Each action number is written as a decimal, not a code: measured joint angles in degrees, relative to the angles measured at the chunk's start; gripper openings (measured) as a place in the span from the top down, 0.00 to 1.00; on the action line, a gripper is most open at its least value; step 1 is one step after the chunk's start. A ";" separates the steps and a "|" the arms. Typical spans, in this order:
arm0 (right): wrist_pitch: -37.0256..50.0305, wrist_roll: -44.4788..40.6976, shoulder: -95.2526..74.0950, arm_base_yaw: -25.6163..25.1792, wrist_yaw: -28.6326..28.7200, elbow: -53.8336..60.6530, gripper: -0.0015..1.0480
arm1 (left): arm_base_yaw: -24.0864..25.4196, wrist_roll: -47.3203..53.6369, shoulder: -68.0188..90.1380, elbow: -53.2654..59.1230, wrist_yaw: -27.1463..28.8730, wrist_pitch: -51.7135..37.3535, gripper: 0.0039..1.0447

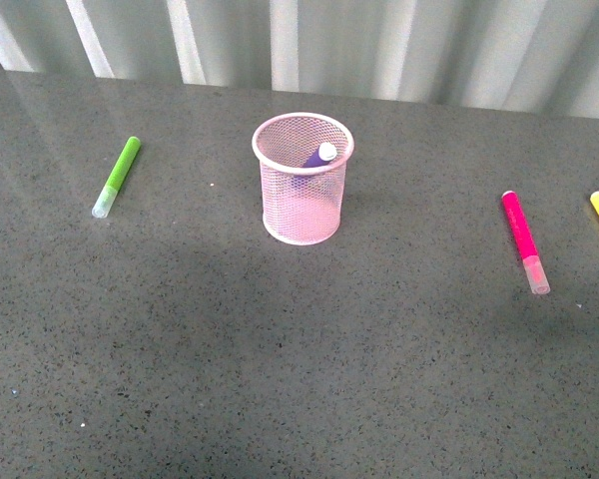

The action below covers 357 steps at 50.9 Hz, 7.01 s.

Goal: Insert purple and pink pens into pink cup

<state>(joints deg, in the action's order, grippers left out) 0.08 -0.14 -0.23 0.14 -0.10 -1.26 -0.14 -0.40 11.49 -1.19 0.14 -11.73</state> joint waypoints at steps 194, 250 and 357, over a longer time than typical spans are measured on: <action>18.80 14.99 -123.27 8.09 -5.51 -58.60 0.88 | 0.00 0.13 -11.30 0.00 -0.13 11.69 0.06; 63.14 -5.68 -125.09 29.42 -0.13 -63.67 0.89 | 0.00 0.13 -11.30 0.00 -0.13 11.69 0.06; 32.30 0.42 -42.49 9.38 -8.74 -8.50 0.88 | 0.00 0.15 -11.41 0.00 -0.07 11.69 0.06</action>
<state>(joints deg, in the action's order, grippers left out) 32.38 0.27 -42.72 9.52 -8.84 -9.76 -0.14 -0.25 0.08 -1.19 0.08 -0.03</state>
